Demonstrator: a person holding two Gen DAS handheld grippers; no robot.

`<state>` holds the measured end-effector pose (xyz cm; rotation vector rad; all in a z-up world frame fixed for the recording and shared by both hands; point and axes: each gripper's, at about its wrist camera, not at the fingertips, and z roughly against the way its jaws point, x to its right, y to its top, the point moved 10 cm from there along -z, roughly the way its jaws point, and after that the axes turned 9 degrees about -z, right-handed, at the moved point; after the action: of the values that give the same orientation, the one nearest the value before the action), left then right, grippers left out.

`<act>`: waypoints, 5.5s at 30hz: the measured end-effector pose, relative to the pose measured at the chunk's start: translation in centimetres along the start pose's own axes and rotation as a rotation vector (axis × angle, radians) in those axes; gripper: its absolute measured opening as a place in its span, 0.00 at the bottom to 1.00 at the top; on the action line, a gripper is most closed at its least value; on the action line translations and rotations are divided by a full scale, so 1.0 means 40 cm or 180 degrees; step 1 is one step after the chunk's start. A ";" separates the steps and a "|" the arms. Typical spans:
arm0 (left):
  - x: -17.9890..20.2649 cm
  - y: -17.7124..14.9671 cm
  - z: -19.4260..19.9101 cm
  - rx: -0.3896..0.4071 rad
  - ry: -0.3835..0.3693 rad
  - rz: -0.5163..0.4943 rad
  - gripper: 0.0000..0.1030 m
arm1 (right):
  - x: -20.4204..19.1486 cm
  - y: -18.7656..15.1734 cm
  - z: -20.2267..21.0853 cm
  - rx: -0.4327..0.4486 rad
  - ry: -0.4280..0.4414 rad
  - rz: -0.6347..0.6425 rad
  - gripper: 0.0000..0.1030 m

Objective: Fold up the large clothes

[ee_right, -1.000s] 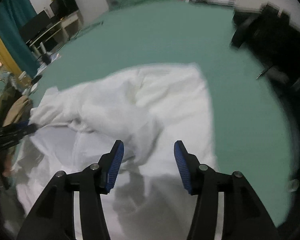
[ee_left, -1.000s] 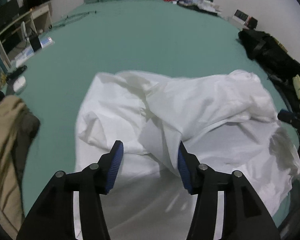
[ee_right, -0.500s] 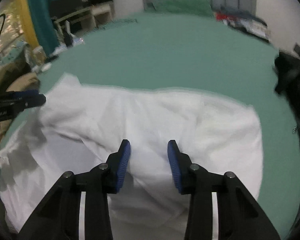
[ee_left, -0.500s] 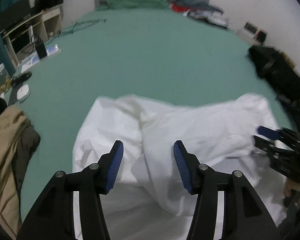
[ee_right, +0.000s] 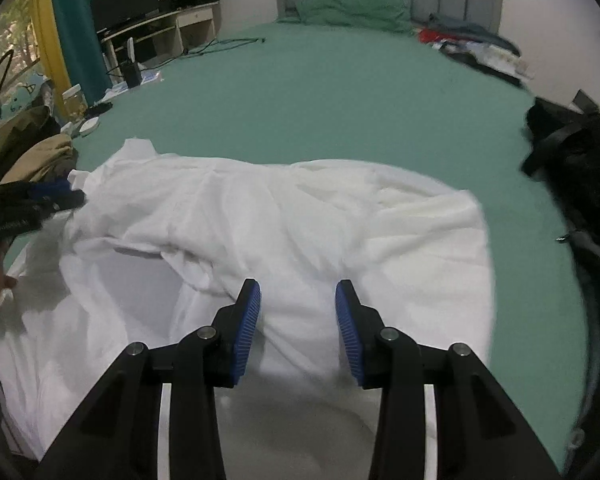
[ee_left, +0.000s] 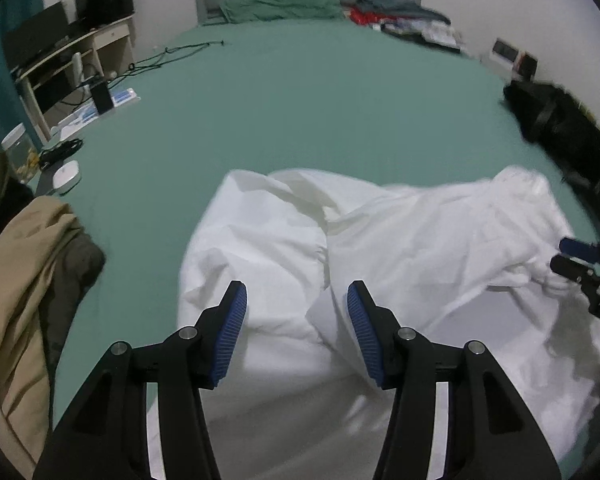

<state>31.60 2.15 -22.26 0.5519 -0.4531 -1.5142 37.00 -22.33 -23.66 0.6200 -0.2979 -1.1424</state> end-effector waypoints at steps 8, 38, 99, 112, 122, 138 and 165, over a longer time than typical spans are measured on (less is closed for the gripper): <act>-0.123 -0.128 0.149 0.0024 0.0202 0.0134 0.54 | 0.172 -0.108 0.170 0.0143 -0.0455 -0.0371 0.49; -0.247 -0.483 0.169 -0.0707 0.0145 0.0630 0.57 | 0.318 -0.434 0.236 -0.0304 -0.0515 -0.1391 0.23; -0.273 -0.254 0.377 0.0228 -0.0353 0.0850 0.02 | 0.244 -0.276 0.492 0.0563 -0.0025 -0.1568 0.04; -0.329 -0.129 0.351 0.0457 -0.0410 0.1208 0.02 | 0.300 -0.069 0.445 0.0842 -0.0021 -0.1506 0.04; -0.372 -0.007 0.226 0.0450 -0.0290 0.1246 0.02 | 0.389 0.076 0.301 0.0695 -0.0032 -0.1562 0.04; -0.407 0.013 -0.068 -0.0035 0.0138 0.1353 0.03 | 0.470 0.123 0.004 0.0216 -0.0239 -0.1463 0.04; 0.068 -0.020 0.047 -0.0010 -0.0331 -0.0488 0.47 | -0.127 0.072 0.032 0.0354 0.0109 0.1118 0.76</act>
<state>29.87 -0.64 -21.39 0.5163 -0.4977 -1.6959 36.46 -17.32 -20.47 0.6547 -0.4251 -0.7812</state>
